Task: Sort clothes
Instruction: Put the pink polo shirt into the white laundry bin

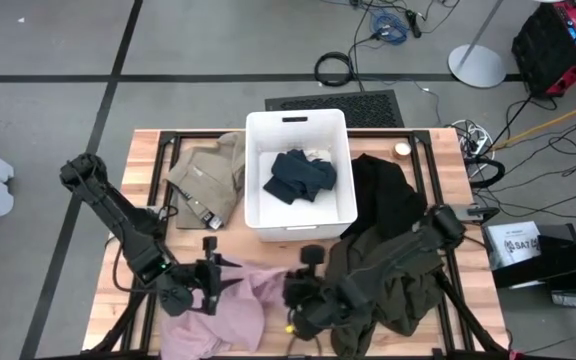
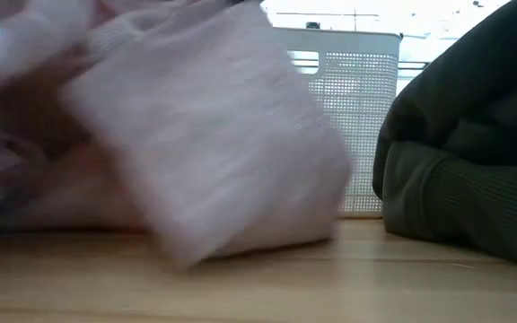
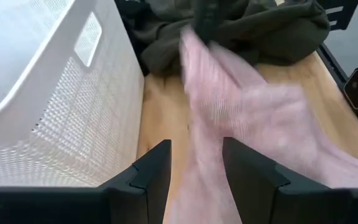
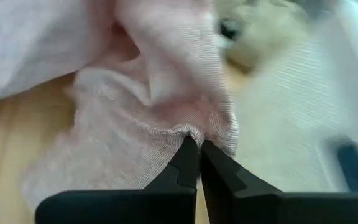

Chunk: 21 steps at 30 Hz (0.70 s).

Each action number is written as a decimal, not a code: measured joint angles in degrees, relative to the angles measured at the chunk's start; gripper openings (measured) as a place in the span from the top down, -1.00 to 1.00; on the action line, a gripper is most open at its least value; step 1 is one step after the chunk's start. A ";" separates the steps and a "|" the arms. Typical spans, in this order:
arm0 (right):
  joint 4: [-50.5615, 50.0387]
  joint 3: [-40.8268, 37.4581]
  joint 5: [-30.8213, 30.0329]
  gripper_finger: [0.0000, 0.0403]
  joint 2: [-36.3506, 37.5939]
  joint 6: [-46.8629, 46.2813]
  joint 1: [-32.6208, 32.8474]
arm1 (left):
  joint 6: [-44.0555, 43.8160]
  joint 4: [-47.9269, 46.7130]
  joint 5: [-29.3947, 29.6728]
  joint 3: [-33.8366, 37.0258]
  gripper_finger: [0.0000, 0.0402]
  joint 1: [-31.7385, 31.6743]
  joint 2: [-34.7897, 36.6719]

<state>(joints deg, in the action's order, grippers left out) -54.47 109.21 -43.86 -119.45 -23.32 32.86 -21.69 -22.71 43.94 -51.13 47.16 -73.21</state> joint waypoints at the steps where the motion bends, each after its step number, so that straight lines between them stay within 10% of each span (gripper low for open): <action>1: -2.00 0.00 -1.58 1.00 1.25 -2.06 0.70 | 0.00 0.18 -1.12 0.00 0.23 -0.72 0.00; 14: -35.86 -0.03 -6.76 1.00 9.54 -39.62 11.49 | 3.11 3.34 -13.18 0.00 0.23 -5.89 0.00; 21: -34.56 -0.66 -5.63 1.00 9.68 -40.85 12.97 | 4.24 12.56 -19.72 0.00 0.23 -7.14 0.00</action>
<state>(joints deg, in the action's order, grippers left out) -89.03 108.55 -49.48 -109.77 -64.16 45.84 -17.45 -10.15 24.21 -51.13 40.01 -73.21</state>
